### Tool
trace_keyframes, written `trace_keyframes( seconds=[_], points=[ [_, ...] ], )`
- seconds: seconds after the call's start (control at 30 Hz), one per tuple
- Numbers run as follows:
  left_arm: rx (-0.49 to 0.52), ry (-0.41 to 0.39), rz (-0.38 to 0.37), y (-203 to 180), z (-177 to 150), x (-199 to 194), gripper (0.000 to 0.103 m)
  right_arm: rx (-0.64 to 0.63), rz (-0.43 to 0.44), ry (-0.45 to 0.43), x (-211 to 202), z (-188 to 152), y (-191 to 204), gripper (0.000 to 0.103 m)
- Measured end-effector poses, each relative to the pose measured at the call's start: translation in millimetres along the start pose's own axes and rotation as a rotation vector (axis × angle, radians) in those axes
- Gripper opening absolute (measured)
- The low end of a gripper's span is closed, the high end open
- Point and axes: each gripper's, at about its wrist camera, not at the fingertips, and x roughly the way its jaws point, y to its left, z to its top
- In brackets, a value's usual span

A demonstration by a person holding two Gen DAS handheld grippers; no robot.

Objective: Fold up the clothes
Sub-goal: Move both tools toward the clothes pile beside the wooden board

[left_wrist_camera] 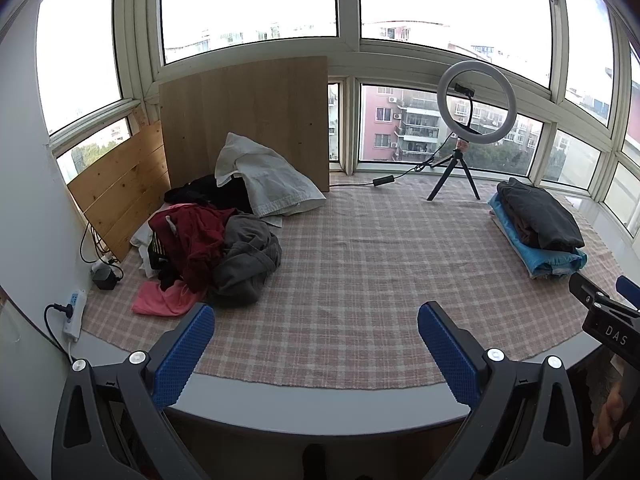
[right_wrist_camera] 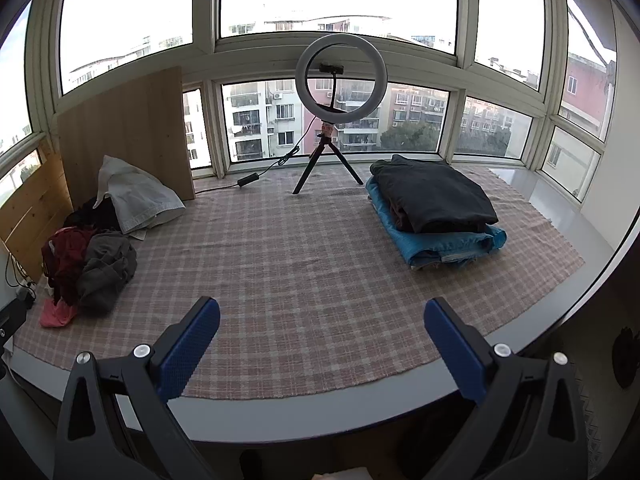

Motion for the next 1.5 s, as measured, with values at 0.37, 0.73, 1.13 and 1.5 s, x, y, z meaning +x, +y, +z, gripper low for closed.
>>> trace_keyframes(
  seconds=[0.37, 0.73, 1.13, 1.5],
  points=[
    [-0.008, 0.002, 0.004, 3.6, -6.6, 2.5, 0.102, -0.011, 0.008, -0.004, 1.7, -0.1, 17.0, 0.103],
    [0.014, 0.007, -0.001, 0.7, 2.3, 11.6, 0.102, -0.021, -0.008, -0.003, 10.1, 7.8, 22.7, 0.103],
    [0.031, 0.011, -0.013, -6.8, 9.6, 22.4, 0.102, -0.009, -0.017, 0.001, 22.0, 15.6, 17.1, 0.103],
    [0.0, 0.029, 0.003, 0.8, 8.7, 32.8, 0.102, -0.007, 0.016, 0.003, 37.5, 19.8, 11.2, 0.103]
  ],
)
